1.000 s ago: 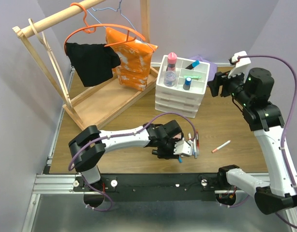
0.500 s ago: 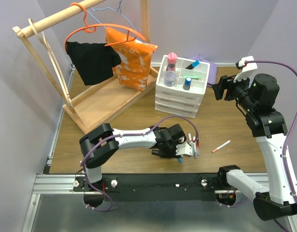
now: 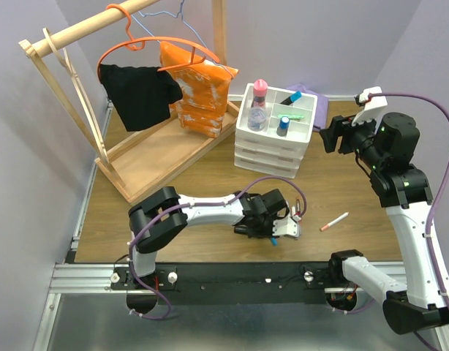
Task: Sort the stationery into containers
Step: Pick up the pen from the center of the board, then place the pen in the storage box.
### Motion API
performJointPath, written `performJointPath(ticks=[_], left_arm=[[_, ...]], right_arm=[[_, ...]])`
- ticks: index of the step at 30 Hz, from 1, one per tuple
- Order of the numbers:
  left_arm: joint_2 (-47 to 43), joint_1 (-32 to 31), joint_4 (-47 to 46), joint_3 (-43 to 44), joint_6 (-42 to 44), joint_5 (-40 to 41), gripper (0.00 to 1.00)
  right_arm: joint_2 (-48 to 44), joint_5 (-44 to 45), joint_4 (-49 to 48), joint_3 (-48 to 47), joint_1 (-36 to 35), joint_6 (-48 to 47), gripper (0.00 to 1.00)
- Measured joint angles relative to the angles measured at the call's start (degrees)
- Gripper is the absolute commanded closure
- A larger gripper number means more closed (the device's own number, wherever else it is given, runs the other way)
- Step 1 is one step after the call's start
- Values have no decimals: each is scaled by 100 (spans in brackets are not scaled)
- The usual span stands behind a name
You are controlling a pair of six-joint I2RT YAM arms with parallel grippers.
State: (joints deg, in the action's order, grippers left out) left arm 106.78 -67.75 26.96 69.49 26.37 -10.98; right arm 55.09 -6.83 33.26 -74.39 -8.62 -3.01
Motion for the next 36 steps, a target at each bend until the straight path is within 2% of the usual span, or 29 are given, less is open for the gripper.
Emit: performJointPath(ticks=[5, 8, 10, 14, 18, 21, 25, 28, 31, 36], left_arm=[[-330, 223, 831, 450, 90, -413, 100], [-852, 660, 1569, 1635, 236, -828, 100], [-1106, 929, 1641, 2485, 267, -1064, 100], [-1523, 1484, 942, 3582, -13, -1720, 100], [-1707, 1961, -1078, 3318, -855, -2337, 100], [-1248, 2129, -2017, 3324, -1172, -2424, 100], [-59, 2223, -2682, 4183, -1401, -2422, 100], [767, 2339, -2865, 4894, -1401, -2306, 100], [1217, 2450, -2942, 5278, -1303, -2098, 100], [1410, 2573, -2946, 5442, -970, -1576, 100]], right_arm=[[-2, 149, 59, -74, 0, -24, 25], [-2, 256, 85, -162, 0, -28, 25], [-4, 299, 83, -192, 2, -24, 25], [13, 369, 81, -192, 33, 0, 25], [92, 417, 63, -197, 76, 4, 25], [197, 446, 61, -197, 85, 2, 25], [269, 470, 28, -195, 116, 4, 25], [271, 474, -35, -192, 199, 28, 25], [271, 485, -72, -175, 260, 52, 25], [243, 494, -114, -15, 275, 61, 25]])
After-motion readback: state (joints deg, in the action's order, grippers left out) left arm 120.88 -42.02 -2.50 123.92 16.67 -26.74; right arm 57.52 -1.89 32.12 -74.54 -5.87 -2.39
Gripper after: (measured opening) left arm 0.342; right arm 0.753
